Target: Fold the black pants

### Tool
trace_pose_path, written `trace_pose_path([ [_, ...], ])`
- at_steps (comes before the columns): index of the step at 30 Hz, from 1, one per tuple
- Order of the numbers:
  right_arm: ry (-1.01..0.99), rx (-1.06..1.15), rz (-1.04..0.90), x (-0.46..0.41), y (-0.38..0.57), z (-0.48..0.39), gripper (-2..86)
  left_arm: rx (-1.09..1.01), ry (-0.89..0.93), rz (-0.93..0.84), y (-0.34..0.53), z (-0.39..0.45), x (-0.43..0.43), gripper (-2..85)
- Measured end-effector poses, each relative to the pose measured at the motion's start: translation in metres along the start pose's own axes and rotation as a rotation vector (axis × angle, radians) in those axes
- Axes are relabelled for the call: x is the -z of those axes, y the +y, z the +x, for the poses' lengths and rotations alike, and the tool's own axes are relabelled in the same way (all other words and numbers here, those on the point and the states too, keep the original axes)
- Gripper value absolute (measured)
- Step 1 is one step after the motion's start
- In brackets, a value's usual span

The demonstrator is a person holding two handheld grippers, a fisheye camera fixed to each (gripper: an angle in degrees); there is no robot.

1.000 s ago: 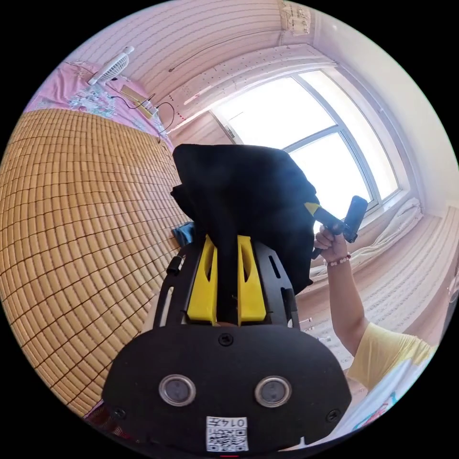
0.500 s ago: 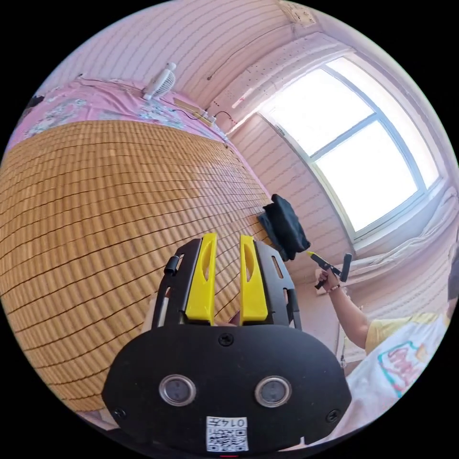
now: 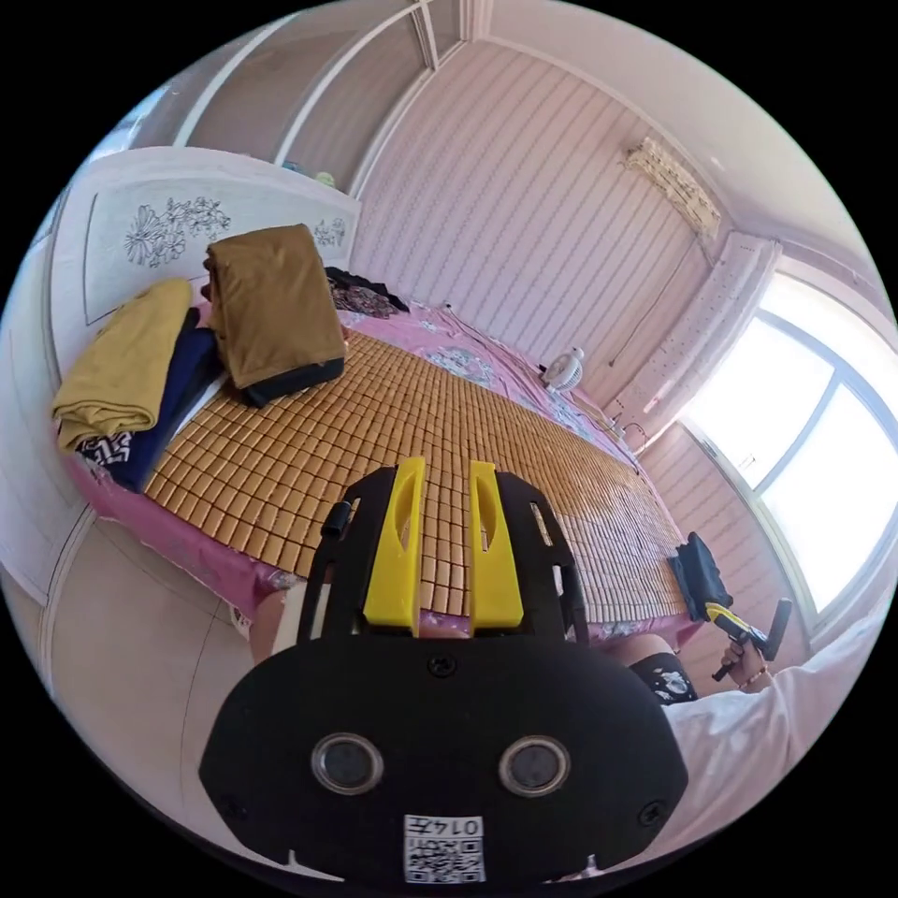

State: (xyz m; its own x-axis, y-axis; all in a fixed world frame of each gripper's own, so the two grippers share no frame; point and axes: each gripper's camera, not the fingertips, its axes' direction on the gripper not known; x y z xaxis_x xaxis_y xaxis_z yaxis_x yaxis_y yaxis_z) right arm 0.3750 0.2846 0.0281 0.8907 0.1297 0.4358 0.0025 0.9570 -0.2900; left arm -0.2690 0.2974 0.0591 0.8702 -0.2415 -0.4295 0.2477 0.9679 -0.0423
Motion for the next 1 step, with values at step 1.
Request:
trace_pose_path([
  [1,-0.050,0.072,-0.015,-0.0196,-0.0239,-0.0200,12.1,0.029,-0.036,0.032,0.0078,-0.0159,0.0175,7.9],
])
